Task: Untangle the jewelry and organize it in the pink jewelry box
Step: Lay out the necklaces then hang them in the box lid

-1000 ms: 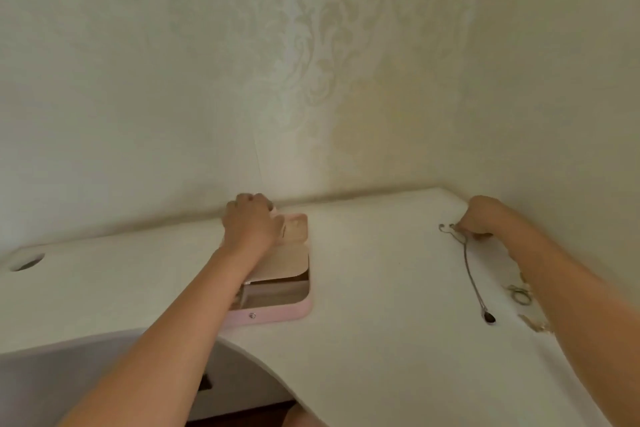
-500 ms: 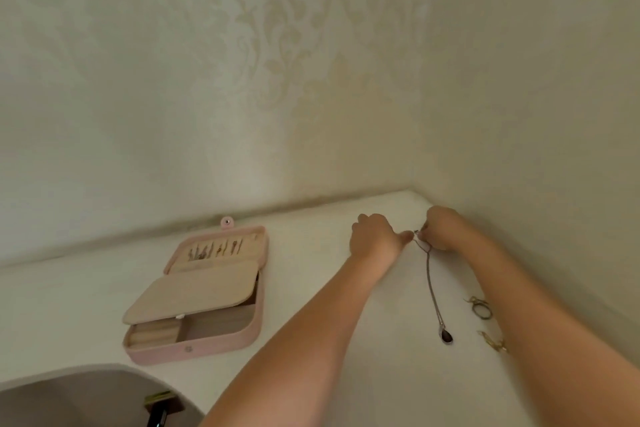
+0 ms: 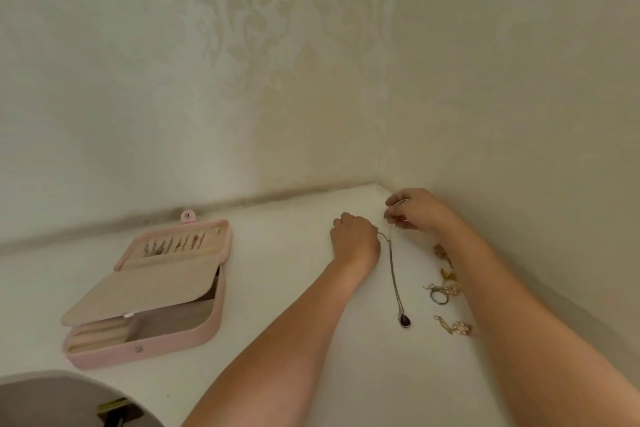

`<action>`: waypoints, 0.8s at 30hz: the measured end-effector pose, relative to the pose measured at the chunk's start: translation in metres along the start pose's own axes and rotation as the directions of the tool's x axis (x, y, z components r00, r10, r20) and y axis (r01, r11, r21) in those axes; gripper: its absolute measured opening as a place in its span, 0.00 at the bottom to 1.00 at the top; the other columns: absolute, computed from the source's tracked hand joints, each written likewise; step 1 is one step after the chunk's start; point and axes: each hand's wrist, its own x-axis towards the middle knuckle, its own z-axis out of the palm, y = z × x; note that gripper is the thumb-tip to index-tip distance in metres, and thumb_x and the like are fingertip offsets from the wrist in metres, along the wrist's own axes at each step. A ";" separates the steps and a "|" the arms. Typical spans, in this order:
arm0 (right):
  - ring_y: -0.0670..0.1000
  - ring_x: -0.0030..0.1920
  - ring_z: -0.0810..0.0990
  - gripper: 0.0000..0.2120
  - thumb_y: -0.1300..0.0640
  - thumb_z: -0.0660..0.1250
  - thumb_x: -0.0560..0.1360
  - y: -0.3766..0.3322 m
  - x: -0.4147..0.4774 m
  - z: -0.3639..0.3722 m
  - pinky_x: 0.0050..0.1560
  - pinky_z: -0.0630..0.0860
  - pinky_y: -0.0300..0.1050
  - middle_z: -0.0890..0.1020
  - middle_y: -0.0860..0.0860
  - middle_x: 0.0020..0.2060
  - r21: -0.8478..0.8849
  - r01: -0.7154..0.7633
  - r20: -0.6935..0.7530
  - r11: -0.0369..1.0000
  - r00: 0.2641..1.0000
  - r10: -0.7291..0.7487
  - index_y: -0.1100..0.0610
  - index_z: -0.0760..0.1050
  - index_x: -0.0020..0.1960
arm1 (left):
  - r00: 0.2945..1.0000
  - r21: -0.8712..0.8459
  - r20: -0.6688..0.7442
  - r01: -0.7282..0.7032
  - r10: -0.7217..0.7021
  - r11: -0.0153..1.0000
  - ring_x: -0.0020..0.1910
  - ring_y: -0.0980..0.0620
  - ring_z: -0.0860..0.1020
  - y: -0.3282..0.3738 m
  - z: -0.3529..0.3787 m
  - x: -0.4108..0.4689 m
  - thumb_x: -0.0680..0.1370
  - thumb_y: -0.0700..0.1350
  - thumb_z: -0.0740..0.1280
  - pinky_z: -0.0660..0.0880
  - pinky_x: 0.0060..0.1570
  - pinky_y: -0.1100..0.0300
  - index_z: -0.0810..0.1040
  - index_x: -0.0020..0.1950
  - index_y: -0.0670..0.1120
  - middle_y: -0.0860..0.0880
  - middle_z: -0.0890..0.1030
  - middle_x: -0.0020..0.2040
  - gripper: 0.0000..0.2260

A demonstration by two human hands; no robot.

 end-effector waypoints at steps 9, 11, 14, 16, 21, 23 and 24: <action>0.46 0.26 0.71 0.10 0.70 0.56 0.77 -0.021 -0.045 -0.009 0.28 0.72 0.36 0.75 0.54 0.33 0.569 0.001 0.131 0.822 0.987 -0.092 0.61 0.73 0.43 | 0.990 -0.993 0.108 0.112 -0.088 0.037 0.40 0.53 0.79 -0.045 -0.047 -0.012 0.83 0.42 0.56 0.75 0.45 0.61 0.73 0.43 0.43 0.47 0.79 0.42 0.11; 0.44 0.24 0.66 0.10 0.70 0.56 0.77 -0.026 -0.051 -0.010 0.23 0.64 0.33 0.76 0.54 0.33 0.592 0.019 0.115 0.806 0.987 -0.108 0.61 0.74 0.43 | 0.990 -0.970 0.111 0.089 -0.084 -0.226 0.37 0.53 0.79 -0.052 -0.063 -0.008 0.83 0.41 0.56 0.77 0.45 0.59 0.71 0.41 0.43 0.46 0.77 0.39 0.12; 0.42 0.23 0.63 0.09 0.69 0.58 0.77 -0.026 -0.055 -0.011 0.21 0.59 0.33 0.79 0.53 0.33 0.507 0.063 0.064 0.860 0.992 -0.110 0.61 0.76 0.46 | 0.993 -0.921 0.069 0.028 -0.092 -0.387 0.29 0.55 0.76 -0.060 -0.085 -0.006 0.83 0.41 0.56 0.79 0.37 0.60 0.70 0.40 0.44 0.49 0.73 0.32 0.12; 0.42 0.24 0.61 0.09 0.69 0.59 0.77 -0.026 -0.056 -0.010 0.21 0.58 0.32 0.81 0.52 0.35 0.427 0.093 0.031 0.900 0.993 -0.118 0.61 0.78 0.48 | 0.996 -0.932 0.043 0.011 -0.081 -0.361 0.26 0.57 0.71 -0.063 -0.096 -0.010 0.83 0.41 0.56 0.73 0.28 0.65 0.69 0.40 0.44 0.50 0.71 0.31 0.11; 0.44 0.28 0.59 0.14 0.70 0.59 0.75 -0.028 -0.064 -0.002 0.23 0.59 0.32 0.85 0.52 0.42 0.339 0.174 -0.013 0.924 0.984 -0.180 0.59 0.81 0.48 | 0.990 -0.989 0.110 0.101 0.091 0.106 0.23 0.60 0.63 -0.065 -0.107 -0.024 0.81 0.39 0.61 0.58 0.21 0.69 0.75 0.43 0.44 0.50 0.73 0.34 0.07; 0.44 0.30 0.62 0.13 0.68 0.61 0.75 -0.025 -0.069 0.004 0.29 0.63 0.33 0.85 0.50 0.44 0.223 0.190 -0.015 0.956 0.981 -0.191 0.56 0.82 0.49 | 0.967 -0.931 0.157 0.078 0.201 0.356 0.24 0.59 0.62 -0.069 -0.110 -0.031 0.80 0.39 0.63 0.59 0.23 0.69 0.78 0.48 0.43 0.51 0.77 0.35 0.05; 0.44 0.32 0.66 0.12 0.66 0.63 0.75 -0.022 -0.071 0.008 0.34 0.65 0.34 0.85 0.48 0.46 0.133 0.190 -0.003 0.973 0.982 -0.191 0.54 0.82 0.50 | 0.950 -0.888 0.185 0.052 0.251 0.457 0.25 0.58 0.62 -0.071 -0.112 -0.034 0.80 0.40 0.63 0.60 0.24 0.69 0.78 0.50 0.44 0.51 0.79 0.36 0.05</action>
